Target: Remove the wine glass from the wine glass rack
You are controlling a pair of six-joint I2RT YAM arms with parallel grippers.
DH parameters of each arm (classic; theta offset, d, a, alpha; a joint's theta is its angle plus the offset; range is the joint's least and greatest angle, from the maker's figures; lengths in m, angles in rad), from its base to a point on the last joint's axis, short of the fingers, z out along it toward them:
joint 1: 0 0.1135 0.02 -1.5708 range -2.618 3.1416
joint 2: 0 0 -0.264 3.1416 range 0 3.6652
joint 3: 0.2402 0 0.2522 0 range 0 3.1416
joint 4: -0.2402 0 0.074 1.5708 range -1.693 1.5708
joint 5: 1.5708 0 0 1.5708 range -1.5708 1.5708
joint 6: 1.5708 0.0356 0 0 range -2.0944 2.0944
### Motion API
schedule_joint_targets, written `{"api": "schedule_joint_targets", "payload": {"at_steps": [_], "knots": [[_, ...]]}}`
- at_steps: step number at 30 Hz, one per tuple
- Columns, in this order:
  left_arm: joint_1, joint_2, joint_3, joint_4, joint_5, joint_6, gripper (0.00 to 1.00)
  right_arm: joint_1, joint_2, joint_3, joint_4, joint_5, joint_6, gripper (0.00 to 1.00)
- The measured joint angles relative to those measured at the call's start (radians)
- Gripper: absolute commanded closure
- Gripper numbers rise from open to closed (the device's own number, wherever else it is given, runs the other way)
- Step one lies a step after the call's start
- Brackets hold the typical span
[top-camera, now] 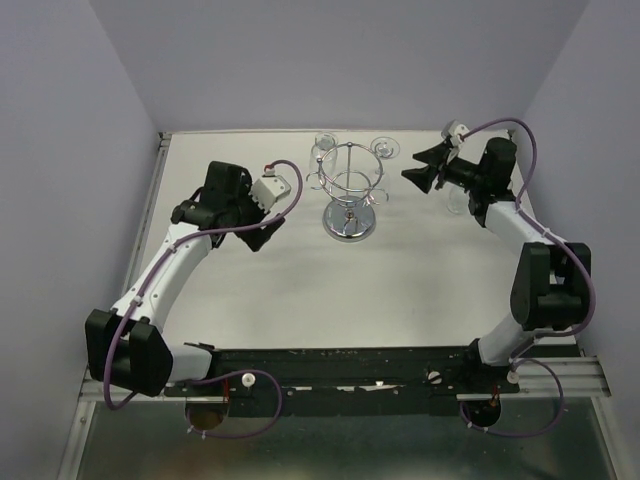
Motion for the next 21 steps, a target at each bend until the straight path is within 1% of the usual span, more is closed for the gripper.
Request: {"api": "schedule_joint_targets", "payload": {"at_steps": [2,5,12,21], "knots": [[0.0,0.01,0.031,-0.058,-0.007,0.01,0.01,0.002,0.024,-0.011,0.069,-0.016,0.02,0.37],[0.0,0.026,0.07,-0.104,-0.019,0.021,0.01,0.019,0.068,-0.011,0.173,-0.029,0.056,0.38],[0.0,0.037,0.08,-0.165,-0.064,0.038,0.01,0.088,0.142,-0.011,0.343,-0.033,0.13,0.41],[0.0,0.037,0.08,-0.2,-0.071,0.052,0.01,0.122,0.213,-0.01,0.427,0.012,0.186,0.43]]}}
